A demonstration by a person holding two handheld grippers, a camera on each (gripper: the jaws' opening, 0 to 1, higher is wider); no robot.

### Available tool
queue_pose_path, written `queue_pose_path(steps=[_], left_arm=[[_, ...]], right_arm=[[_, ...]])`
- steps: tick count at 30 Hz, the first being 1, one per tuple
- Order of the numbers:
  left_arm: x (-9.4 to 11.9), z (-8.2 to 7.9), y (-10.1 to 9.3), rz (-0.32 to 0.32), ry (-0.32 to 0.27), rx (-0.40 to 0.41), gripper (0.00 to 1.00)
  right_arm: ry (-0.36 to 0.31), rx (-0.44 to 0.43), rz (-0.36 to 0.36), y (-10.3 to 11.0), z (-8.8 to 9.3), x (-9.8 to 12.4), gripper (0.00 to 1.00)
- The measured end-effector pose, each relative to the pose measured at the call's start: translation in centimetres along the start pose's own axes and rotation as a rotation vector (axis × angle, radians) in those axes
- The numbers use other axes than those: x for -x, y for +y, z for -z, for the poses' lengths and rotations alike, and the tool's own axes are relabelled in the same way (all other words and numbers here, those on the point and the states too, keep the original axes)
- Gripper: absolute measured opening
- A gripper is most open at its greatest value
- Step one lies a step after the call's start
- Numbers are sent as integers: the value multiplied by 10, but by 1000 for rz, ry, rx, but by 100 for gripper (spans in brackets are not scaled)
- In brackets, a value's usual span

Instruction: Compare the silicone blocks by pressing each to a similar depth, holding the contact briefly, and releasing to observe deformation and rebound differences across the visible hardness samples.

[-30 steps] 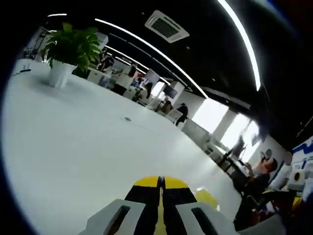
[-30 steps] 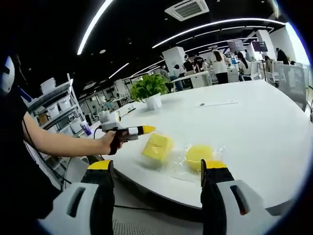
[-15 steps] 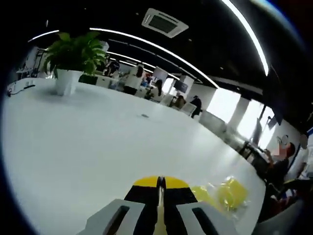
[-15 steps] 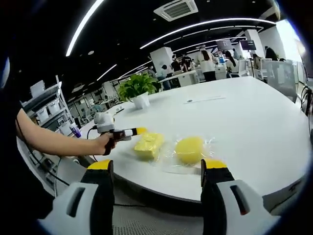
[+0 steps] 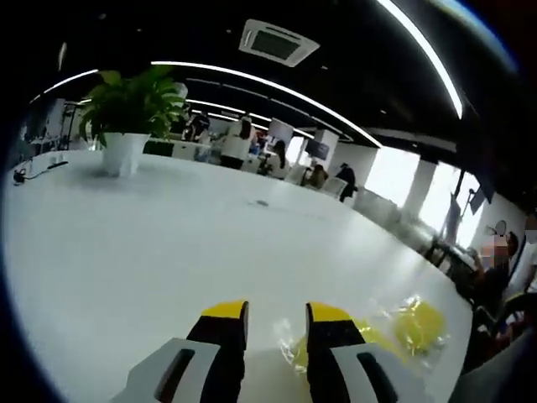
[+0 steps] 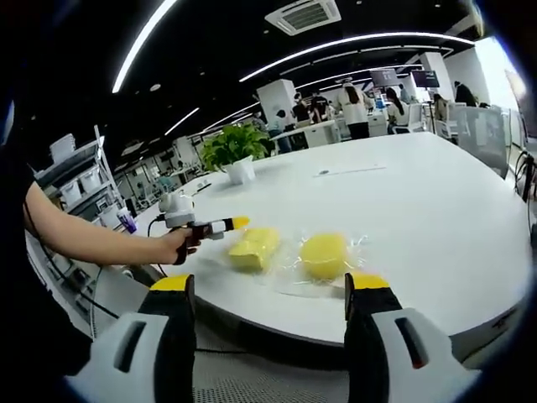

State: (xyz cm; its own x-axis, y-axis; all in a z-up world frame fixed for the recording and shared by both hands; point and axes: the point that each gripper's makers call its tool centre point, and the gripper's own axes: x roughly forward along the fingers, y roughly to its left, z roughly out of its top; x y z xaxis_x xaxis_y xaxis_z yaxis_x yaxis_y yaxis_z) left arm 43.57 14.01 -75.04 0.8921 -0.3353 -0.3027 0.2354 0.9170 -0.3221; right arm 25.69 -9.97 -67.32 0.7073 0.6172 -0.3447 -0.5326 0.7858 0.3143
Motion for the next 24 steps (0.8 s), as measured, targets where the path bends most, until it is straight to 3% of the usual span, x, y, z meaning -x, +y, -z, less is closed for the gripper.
queue_pose_path(steps=[11,18,20,21,24], left_arm=[[36,-23,-4,30,-52,-23,29],[74,-54,-19,71,-130,-51,40],[83,-56,-20,72,-121,-47,40],[91,-51,-18,57,-82,-65,40],[110,-49,-26,99,-76,-64,46]], right_arm=[[-6,33,56,-15,4,-12,76],[9,84,69,-19,10,-20,79],[17,105,73,-19,12,-23,80],[20,112,75,-19,12,-23,80],[32,128,82,-22,16,-24,79]])
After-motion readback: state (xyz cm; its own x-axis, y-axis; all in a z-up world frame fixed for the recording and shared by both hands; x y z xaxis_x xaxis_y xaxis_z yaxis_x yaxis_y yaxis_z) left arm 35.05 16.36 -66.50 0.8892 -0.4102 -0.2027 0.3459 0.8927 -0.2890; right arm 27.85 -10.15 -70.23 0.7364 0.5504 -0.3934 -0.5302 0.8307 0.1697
